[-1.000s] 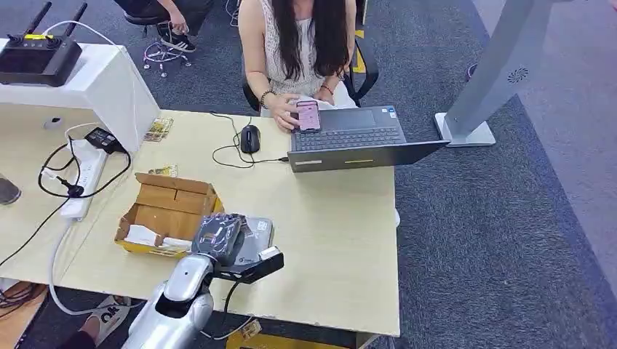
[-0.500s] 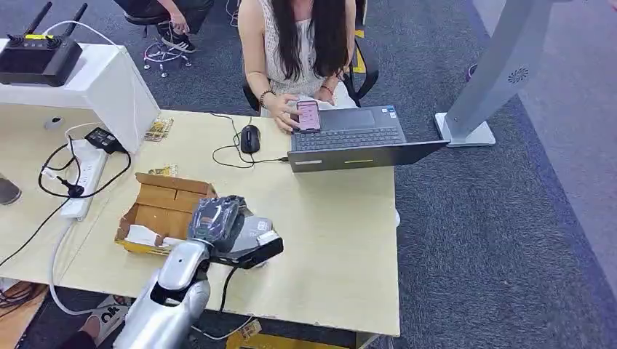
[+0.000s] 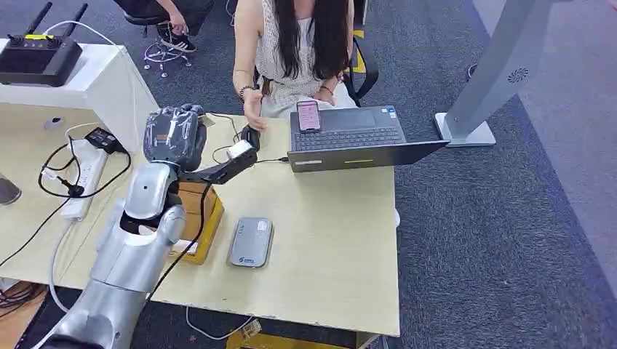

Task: Pass the card to the sensor for recognition and then transmit it.

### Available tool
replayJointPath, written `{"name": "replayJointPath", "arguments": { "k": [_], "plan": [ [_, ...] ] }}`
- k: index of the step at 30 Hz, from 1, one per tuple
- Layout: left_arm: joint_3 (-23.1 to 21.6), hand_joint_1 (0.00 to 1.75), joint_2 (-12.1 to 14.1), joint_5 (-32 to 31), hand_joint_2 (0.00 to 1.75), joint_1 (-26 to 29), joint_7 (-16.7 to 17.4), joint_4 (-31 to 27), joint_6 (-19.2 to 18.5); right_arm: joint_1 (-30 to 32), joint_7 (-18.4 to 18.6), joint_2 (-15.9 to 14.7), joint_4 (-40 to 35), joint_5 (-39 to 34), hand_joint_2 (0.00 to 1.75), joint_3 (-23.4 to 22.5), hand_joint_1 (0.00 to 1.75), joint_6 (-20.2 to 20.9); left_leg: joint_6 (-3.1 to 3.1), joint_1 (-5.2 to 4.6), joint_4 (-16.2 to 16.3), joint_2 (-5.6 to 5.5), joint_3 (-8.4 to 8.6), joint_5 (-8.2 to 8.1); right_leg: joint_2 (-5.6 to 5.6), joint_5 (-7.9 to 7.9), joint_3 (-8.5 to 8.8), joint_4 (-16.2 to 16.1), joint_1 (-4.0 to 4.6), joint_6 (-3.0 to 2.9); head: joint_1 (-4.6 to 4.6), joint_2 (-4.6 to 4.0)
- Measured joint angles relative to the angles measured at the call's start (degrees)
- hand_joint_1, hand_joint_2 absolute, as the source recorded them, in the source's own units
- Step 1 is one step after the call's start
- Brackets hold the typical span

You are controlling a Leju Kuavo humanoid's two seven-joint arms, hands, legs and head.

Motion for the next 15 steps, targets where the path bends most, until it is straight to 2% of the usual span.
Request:
{"name": "replayJointPath", "arguments": {
  "k": [11,12,15],
  "plan": [
    [2.45,1.75,0.63,-0.44,1.75,-1.08,0.2,4.19,1.09,0.01,0.68,0.0,0.02,-0.02,0.0,0.0,0.0,-0.92,0.0,0.0,0.0,0.0,0.0,0.0,0.0,0.0,-0.01,-0.01,0.0,0.0,0.0,0.0],
    [2.49,0.0,0.63,-0.52,1.75,-1.08,0.05,4.37,1.14,0.01,0.72,0.0,0.02,-0.02,0.0,0.0,0.0,-0.92,0.0,0.0,0.0,0.0,0.0,0.0,0.0,0.0,-0.01,-0.01,0.0,0.0,0.0,0.0],
    [2.58,0.0,0.61,-0.61,1.75,-1.07,-0.78,4.78,1.11,0.01,0.85,0.0,0.04,-0.02,0.0,0.0,0.0,-0.94,0.0,0.0,0.0,0.0,0.0,0.0,0.0,0.0,-0.01,-0.01,0.0,0.0,0.0,0.0]
  ]
}}
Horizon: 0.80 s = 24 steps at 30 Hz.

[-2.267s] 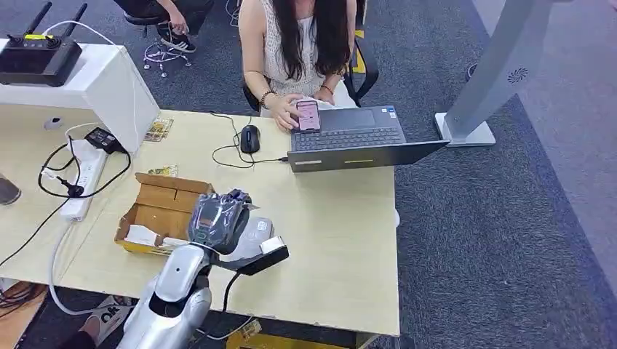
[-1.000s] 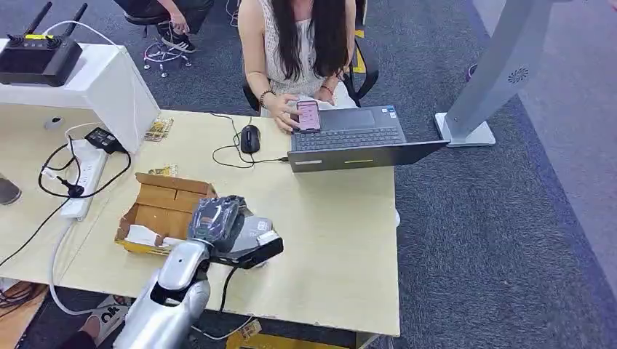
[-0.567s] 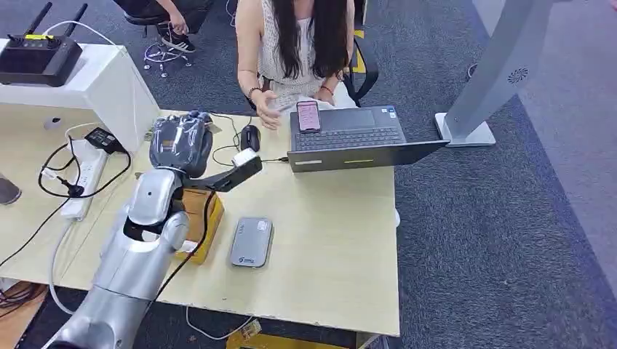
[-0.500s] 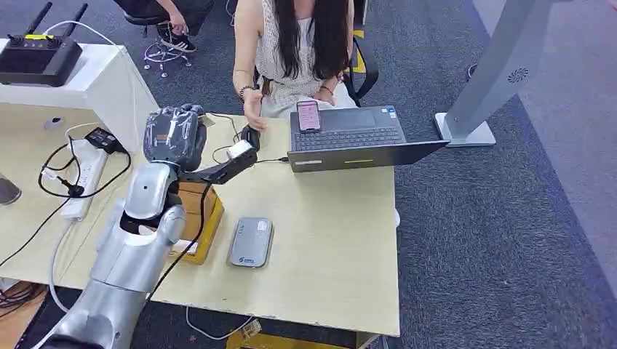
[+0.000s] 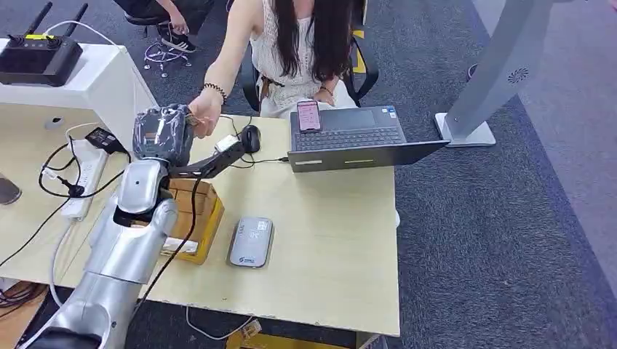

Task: Pass the card to the sensor for recognition and then transmit it.

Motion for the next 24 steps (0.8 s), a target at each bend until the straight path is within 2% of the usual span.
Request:
{"name": "replayJointPath", "arguments": {
  "k": [7,13,19,24],
  "plan": [
    [0.02,0.0,-0.55,0.5,1.75,0.74,-1.86,-0.52,1.07,-0.01,-0.17,0.0,0.0,-0.09,0.0,-0.26,0.0,-0.02,0.0,0.0,0.0,0.0,0.0,0.0,0.0,0.0,0.0,0.0,0.0,0.0,0.0,0.0],
    [0.02,0.0,-1.14,5.8,1.75,5.73,-6.13,-7.77,2.36,0.11,-1.18,0.0,0.0,-0.98,0.0,-0.92,0.0,-0.09,0.0,-0.01,0.0,0.03,-0.01,-0.02,0.04,-0.01,0.0,-0.01,0.0,0.01,0.0,0.0],
    [-0.11,0.0,-1.25,10.4,1.75,18.61,-10.97,-22.02,2.47,0.88,-3.21,0.0,0.0,-2.62,0.0,-3.14,0.0,-0.11,0.03,-0.01,-0.01,0.07,-0.04,-0.07,0.07,-0.06,-0.05,-0.04,0.0,0.0,0.0,0.0],
    [-1.86,0.0,0.78,10.67,1.75,31.0,-14.14,-31.25,3.93,1.95,-5.26,0.0,0.0,-3.89,0.0,-5.29,0.0,-0.09,-0.04,0.0,-0.04,0.08,-0.06,-0.17,0.08,-0.11,-0.09,-0.04,0.0,0.02,0.0,0.0]
  ]
}}
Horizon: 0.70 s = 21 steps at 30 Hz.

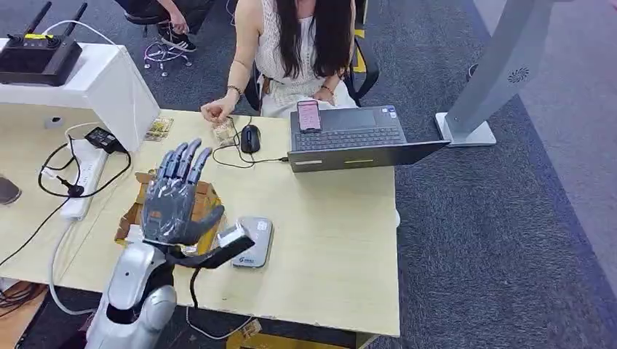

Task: Pass the card to the sensor for recognition and then transmit it.

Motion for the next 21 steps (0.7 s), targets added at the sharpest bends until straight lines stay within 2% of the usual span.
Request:
{"name": "replayJointPath", "arguments": {
  "k": [4,8,14,21],
  "plan": [
    [-0.5,0.0,2.16,0.72,1.75,7.86,-1.18,-3.29,0.42,0.46,-0.81,-0.18,0.02,-0.15,0.0,-1.27,0.0,0.15,-0.01,0.01,0.0,0.03,0.0,-0.01,0.06,-0.01,-0.03,0.0,0.0,-0.01,0.0,0.0],
    [-0.48,0.0,4.22,0.33,1.75,12.07,1.09,-3.4,1.18,0.51,-0.83,-0.35,0.04,0.22,0.0,-2.19,0.0,0.18,-0.02,0.01,0.0,0.03,0.0,0.0,0.04,0.0,-0.03,0.0,0.0,-0.01,0.0,0.0],
    [1.9,0.0,5.53,-3.54,1.75,12.74,5.22,-1.32,2.45,0.49,0.3,-0.76,0.04,1.33,0.0,-2.41,0.0,1.34,-0.03,0.01,0.0,0.01,0.0,0.04,0.01,0.01,0.0,0.01,0.0,-0.01,0.0,0.0],
    [5.64,0.0,5.58,-4.63,1.75,11.21,5.81,2.2,2.62,0.37,1.09,-1.05,0.04,2.12,0.0,-2.54,0.0,1.36,-0.03,0.01,0.0,0.01,0.0,0.04,0.01,0.02,0.0,0.01,0.0,-0.01,0.0,0.0]
  ]
}}
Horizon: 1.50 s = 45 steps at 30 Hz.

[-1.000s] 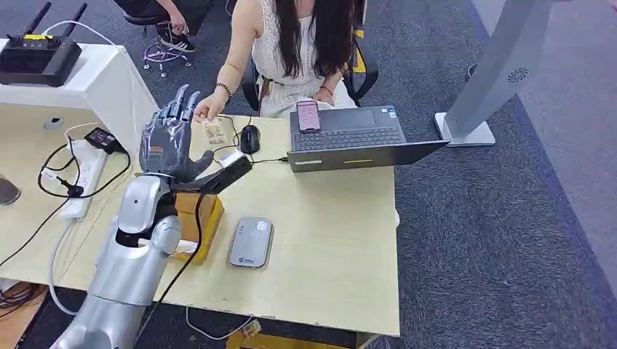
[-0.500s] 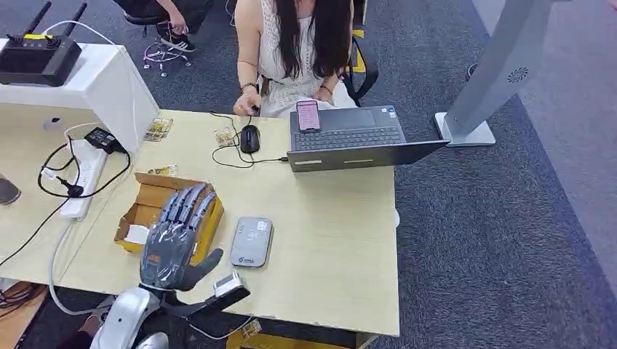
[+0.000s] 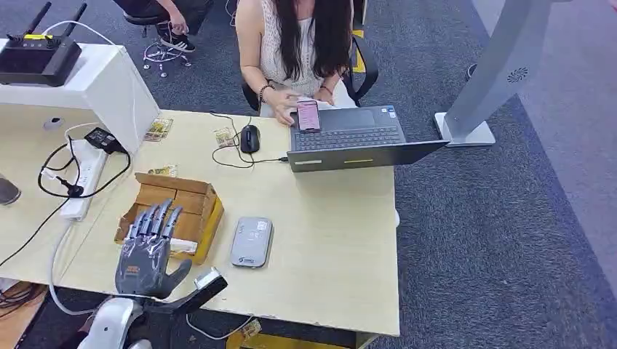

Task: Pass the card to the sensor for recognition and then transmit it.

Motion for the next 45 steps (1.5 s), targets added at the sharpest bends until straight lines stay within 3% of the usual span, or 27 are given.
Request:
{"name": "replayJointPath", "arguments": {
  "k": [16,24,45],
  "plan": [
    [2.82,0.0,-0.07,-1.62,1.75,-0.68,0.9,3.61,-1.84,-0.05,0.83,-0.15,0.0,1.12,0.0,-0.13,0.0,0.09,0.0,0.0,0.0,0.0,0.0,0.0,0.0,0.0,0.0,0.0,0.0,0.0,0.0,0.0],
    [3.61,0.0,-0.09,-4.37,1.75,-0.64,4.18,4.22,-2.23,-0.06,0.99,-0.15,0.0,1.58,0.0,-0.81,0.0,0.35,0.0,0.0,0.0,-0.01,0.0,0.0,-0.01,0.0,0.0,0.0,0.0,0.0,0.0,0.0],
    [4.63,0.0,-0.24,-3.98,1.75,-0.63,4.0,4.29,-2.99,-0.09,1.12,-0.15,0.0,2.34,0.0,-1.14,0.0,0.61,0.0,0.0,0.0,-0.01,0.0,0.0,-0.01,0.0,0.0,0.0,0.0,0.0,0.0,0.0]
  ]
}}
